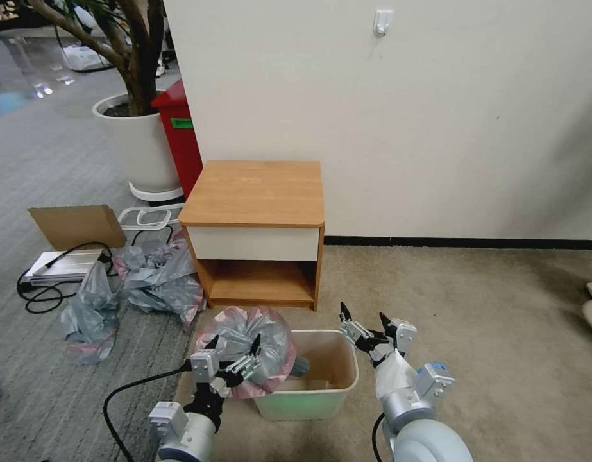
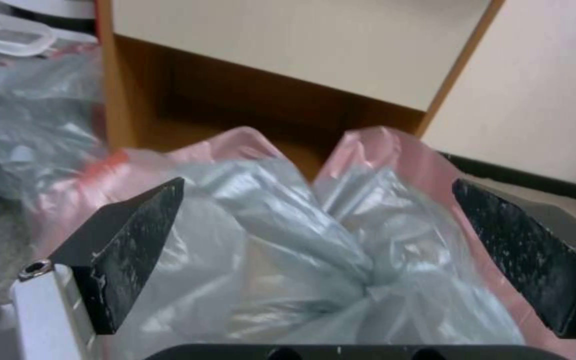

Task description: Pick up the garbage bag from the table and place it over the trash can.

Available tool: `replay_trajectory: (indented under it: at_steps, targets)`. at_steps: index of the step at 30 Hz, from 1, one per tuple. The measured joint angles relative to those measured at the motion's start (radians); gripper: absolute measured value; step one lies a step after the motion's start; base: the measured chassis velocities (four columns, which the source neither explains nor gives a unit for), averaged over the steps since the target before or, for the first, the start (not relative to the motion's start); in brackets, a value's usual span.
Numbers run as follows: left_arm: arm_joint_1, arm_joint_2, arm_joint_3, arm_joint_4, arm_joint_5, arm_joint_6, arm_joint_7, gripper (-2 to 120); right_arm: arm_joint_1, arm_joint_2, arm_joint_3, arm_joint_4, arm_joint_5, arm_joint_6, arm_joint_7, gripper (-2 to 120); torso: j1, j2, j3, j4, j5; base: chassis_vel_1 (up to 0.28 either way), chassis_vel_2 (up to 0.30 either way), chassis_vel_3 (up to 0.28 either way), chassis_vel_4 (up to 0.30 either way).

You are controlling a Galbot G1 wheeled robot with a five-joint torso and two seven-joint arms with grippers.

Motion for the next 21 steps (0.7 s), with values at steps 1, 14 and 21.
replay_trajectory:
  at_steps: [1,14,21]
  targets:
    - [0.001,0.000,0.001,-0.002,0.003,0.006,-0.008,100,-0.001,-0.001,0.000,-0.001,0.000,0.001,0.000,100,0.000,0.000,0.000,0.0000,0.0000,0.000,0.000,0.000,0.000]
    - [-0.014,-0.012,0.020,0.030,0.058,0.123,-0.056,99,-0.013,-0.002,0.034,0.017,0.002,0.020,-0.001,100,0.000,0.000,0.000,0.0000,-0.0001,0.000,0.000,0.000,0.000]
    - [-0.018,-0.019,0.031,0.038,0.072,0.120,-0.066,99,-0.019,0.000,0.040,0.027,0.002,0.023,-0.001,100,0.000,0.000,0.000,-0.0001,-0.0001,0.000,0.000,0.000,0.000]
